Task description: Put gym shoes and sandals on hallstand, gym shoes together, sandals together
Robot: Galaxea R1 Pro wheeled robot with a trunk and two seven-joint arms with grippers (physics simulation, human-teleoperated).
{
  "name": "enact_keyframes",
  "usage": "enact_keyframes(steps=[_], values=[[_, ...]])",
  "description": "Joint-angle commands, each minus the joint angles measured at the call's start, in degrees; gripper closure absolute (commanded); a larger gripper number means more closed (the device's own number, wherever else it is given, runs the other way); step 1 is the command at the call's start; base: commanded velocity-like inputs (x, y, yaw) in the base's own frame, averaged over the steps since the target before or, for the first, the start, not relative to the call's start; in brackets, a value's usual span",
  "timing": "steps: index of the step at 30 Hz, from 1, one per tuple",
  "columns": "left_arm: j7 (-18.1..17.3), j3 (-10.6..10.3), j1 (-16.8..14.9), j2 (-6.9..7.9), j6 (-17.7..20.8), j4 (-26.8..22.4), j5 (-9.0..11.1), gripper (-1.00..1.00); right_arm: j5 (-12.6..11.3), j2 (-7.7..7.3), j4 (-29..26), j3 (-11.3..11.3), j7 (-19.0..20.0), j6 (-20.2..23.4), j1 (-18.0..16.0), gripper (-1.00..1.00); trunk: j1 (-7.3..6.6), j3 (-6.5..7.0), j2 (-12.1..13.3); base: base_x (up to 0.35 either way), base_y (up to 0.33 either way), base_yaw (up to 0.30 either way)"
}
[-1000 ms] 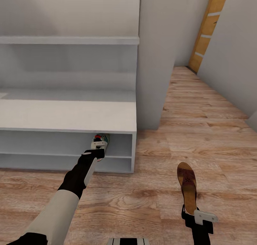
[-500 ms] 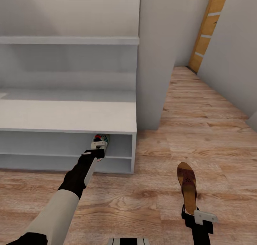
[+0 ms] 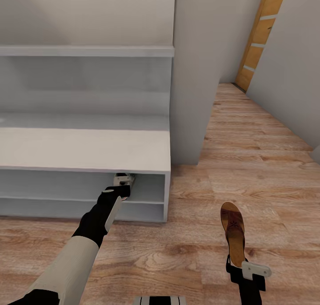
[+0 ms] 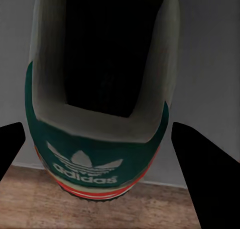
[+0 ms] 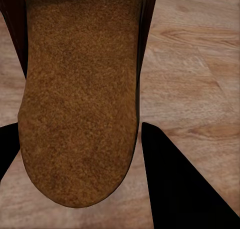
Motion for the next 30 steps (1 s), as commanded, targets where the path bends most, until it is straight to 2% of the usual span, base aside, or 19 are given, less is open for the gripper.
enact_keyframes(steps=[1, 30], values=[[0.06, 0.01, 0.02, 0.01, 0.02, 3.27, 0.29, 1.00, -0.20, -0.03, 0.00, 0.00, 0.05, -0.09, 0.00, 1.00, 0.01, 0.00, 0.01, 0.031, 0.000, 0.000], [0.05, 0.00, 0.02, 0.03, 0.07, 3.27, 0.24, 1.00, -0.20, -0.03, 0.00, 0.00, 0.04, -0.09, 0.00, 1.00, 0.01, 0.00, 0.01, 0.006, 0.000, 0.000]])
